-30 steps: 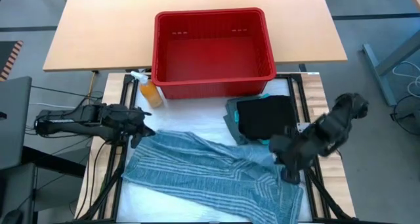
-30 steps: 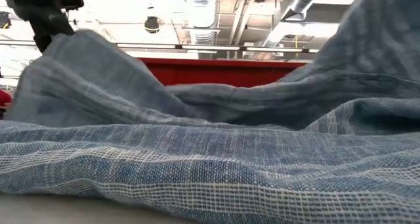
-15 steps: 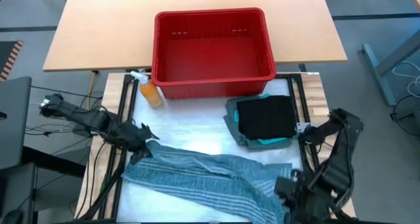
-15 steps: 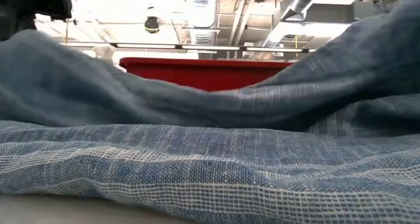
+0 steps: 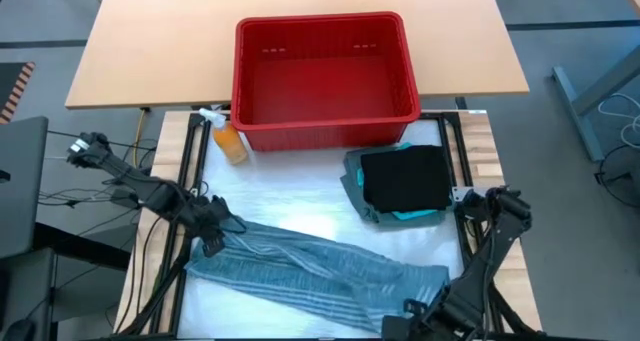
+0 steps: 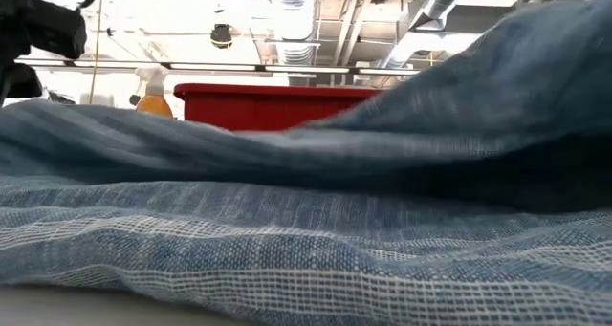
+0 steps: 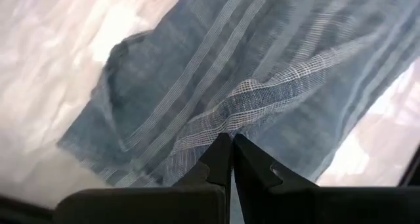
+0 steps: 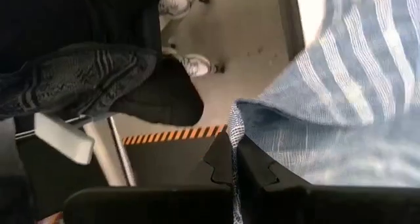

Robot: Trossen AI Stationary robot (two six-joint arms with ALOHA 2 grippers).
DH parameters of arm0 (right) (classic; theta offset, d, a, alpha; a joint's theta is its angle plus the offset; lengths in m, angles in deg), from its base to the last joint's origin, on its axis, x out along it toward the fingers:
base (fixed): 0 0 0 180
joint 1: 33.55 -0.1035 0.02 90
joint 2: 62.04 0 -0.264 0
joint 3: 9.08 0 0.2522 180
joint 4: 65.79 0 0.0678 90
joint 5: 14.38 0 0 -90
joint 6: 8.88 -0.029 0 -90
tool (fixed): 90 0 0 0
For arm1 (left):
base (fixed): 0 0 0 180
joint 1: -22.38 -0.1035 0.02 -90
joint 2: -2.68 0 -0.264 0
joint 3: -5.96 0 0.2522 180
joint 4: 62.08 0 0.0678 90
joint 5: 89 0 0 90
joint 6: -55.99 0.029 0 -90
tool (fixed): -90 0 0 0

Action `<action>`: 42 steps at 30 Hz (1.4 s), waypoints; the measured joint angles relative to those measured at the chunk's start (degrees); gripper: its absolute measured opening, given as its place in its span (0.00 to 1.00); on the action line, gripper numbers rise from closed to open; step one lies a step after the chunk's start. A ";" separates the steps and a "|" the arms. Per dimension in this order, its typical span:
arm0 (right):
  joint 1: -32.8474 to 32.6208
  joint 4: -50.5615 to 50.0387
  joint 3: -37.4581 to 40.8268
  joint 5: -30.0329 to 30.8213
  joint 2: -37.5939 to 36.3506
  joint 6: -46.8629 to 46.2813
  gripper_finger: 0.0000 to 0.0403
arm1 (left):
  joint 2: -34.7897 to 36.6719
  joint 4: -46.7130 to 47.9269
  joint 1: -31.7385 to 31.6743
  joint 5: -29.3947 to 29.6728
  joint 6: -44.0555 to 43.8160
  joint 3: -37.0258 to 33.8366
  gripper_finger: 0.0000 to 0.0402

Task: Fold Laundry from Bin
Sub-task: Fold the blue patterned polo

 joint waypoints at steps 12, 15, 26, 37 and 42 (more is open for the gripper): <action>-3.35 -0.50 -0.13 2.69 -1.49 -8.93 0.06 | 0.00 0.94 1.39 2.75 0.37 0.07 0.00; -1.96 -2.57 -0.10 2.64 -0.94 -8.09 0.06 | 0.00 0.48 1.39 2.26 0.35 -0.01 0.00; 4.67 -30.15 0.42 -6.50 1.28 -10.96 0.06 | -3.71 -0.79 3.42 -2.18 -0.37 -1.14 0.00; 6.40 -27.12 0.44 -14.98 3.53 -4.01 0.06 | -7.88 -2.92 4.76 -3.61 2.09 -1.14 0.03; 7.30 -26.99 0.44 -14.59 3.62 -1.89 0.06 | -7.87 -5.49 4.78 -7.36 5.07 0.07 0.15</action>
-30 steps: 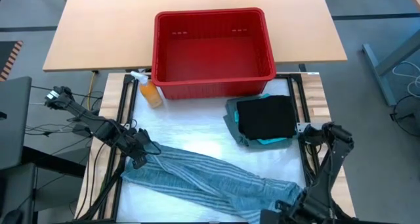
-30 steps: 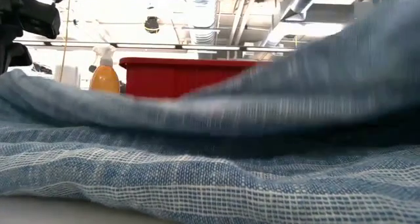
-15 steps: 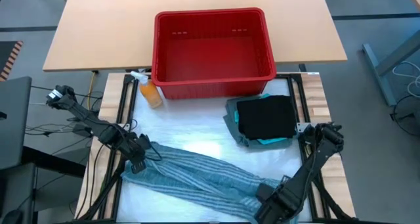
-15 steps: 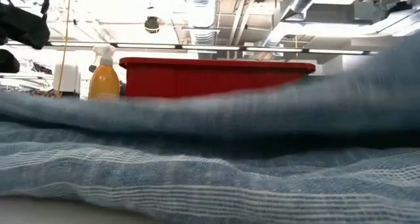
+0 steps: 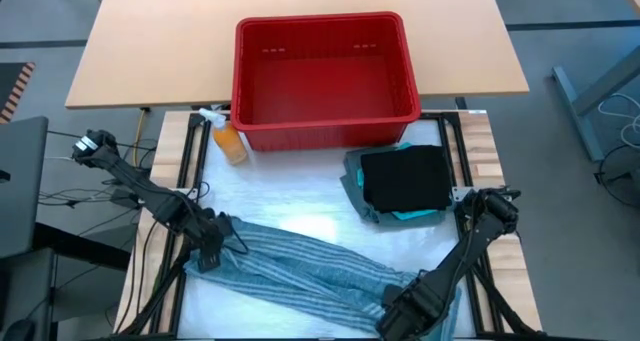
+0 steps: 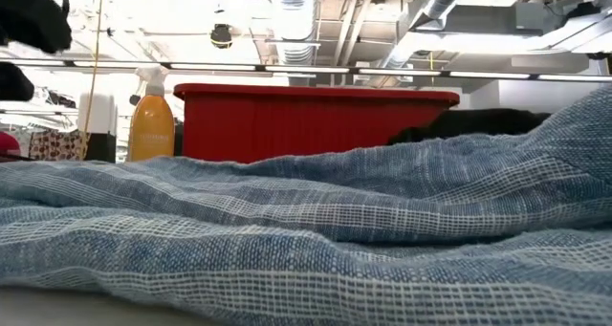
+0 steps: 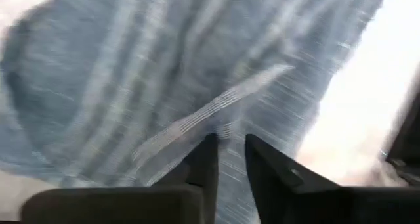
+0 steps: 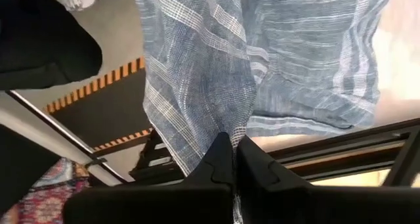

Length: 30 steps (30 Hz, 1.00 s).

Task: Fold Laundry from Bin
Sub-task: Fold the blue patterned polo

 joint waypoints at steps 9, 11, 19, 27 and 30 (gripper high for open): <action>1.62 -0.10 0.00 0.02 0.00 4.36 0.06 | 0.04 3.26 -1.62 -3.84 1.91 8.53 0.35; 1.73 -0.08 0.00 -0.09 0.00 4.84 0.06 | 0.08 -2.76 -1.67 2.71 4.02 9.11 0.36; 2.03 0.05 0.00 0.10 0.00 4.36 0.06 | -19.32 -65.87 -2.49 10.30 34.96 4.27 0.36; 2.35 1.32 0.00 0.15 0.00 2.89 0.06 | -47.95 -75.63 -6.15 2.64 44.46 21.90 0.36; 2.34 2.18 0.00 0.20 0.00 2.89 0.06 | -54.48 -69.91 -7.58 2.69 46.43 30.57 0.36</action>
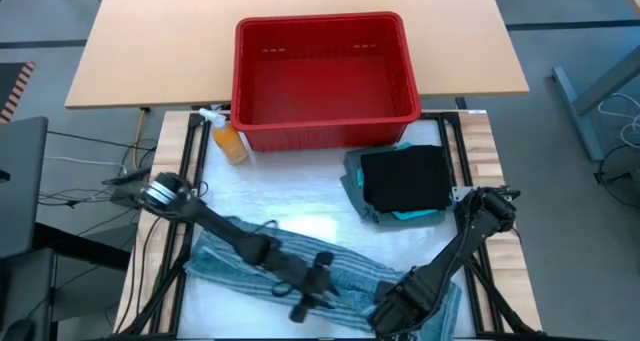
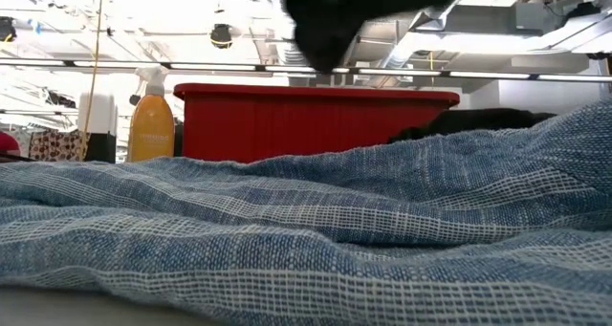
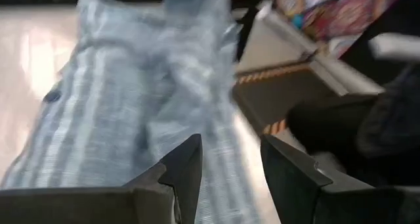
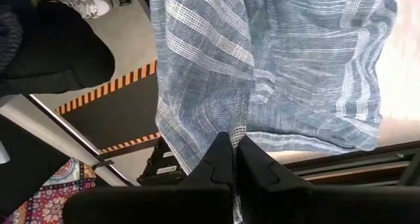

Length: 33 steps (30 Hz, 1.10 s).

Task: Fold Laundry from Bin
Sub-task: Fold the blue patterned polo

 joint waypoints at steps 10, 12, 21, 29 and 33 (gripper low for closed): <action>-0.02 0.15 0.00 0.35 0.00 0.33 0.06 | -12.11 12.77 -4.15 -3.67 -4.63 15.44 0.36; -0.02 0.25 0.00 0.45 0.00 0.77 0.06 | -13.69 13.24 -4.61 -3.81 -6.13 15.52 0.36; -0.02 0.71 -0.02 0.70 0.00 1.11 0.06 | -14.06 12.30 -5.49 -4.70 -7.00 15.76 0.36; -0.02 0.80 0.00 0.65 0.00 1.11 0.06 | -11.74 13.50 -5.28 -0.68 -3.56 15.79 0.36; -0.02 0.93 -0.01 0.61 0.00 1.14 0.06 | -13.16 13.59 -5.71 -1.27 -5.72 15.81 0.36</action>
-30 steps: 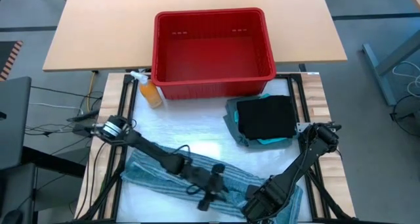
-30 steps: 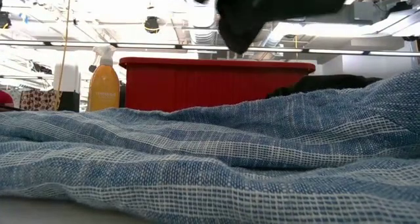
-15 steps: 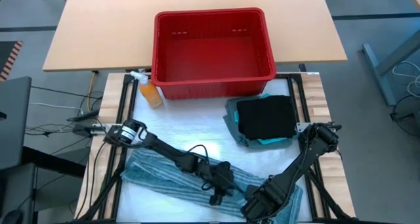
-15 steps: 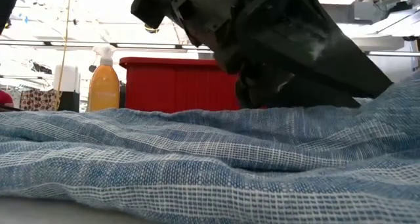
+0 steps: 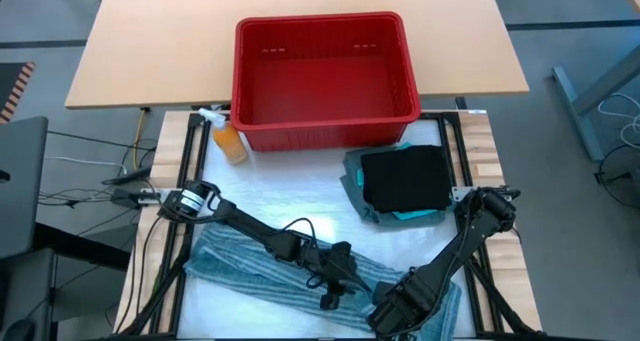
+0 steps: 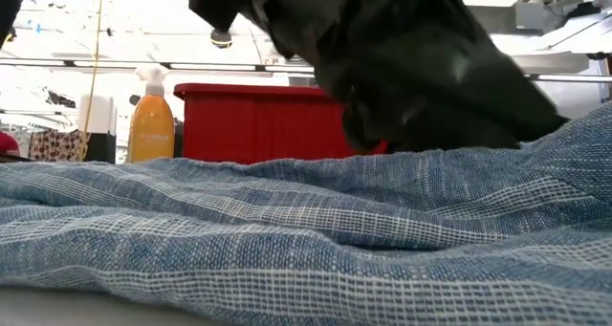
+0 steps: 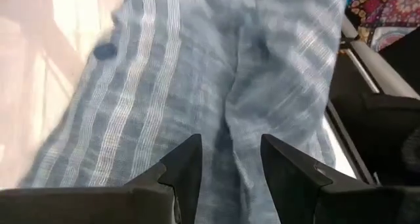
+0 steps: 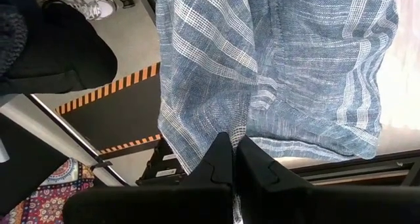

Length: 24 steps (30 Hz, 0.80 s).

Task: Fold Laundry from Bin
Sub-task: Fold the blue patterned polo

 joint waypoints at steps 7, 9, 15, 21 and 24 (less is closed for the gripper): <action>0.34 0.19 0.01 -0.16 0.00 0.03 0.06 | -3.11 -1.43 1.22 -2.86 -2.21 -0.09 0.36; 0.38 0.25 0.01 -0.15 0.00 0.02 0.06 | -3.20 -2.63 1.50 -3.41 -2.50 -0.04 0.35; 0.74 0.47 0.00 -0.17 -0.02 0.15 0.06 | -3.31 -5.15 1.73 -3.49 -2.08 -0.04 0.23; -0.50 0.67 -0.01 -0.68 0.89 -1.51 0.06 | -3.27 -6.20 2.35 -7.51 -1.69 -0.02 0.02; -1.62 1.20 -0.01 -1.12 1.09 -2.91 0.06 | -3.27 -6.34 3.62 -7.90 -1.74 -0.02 0.00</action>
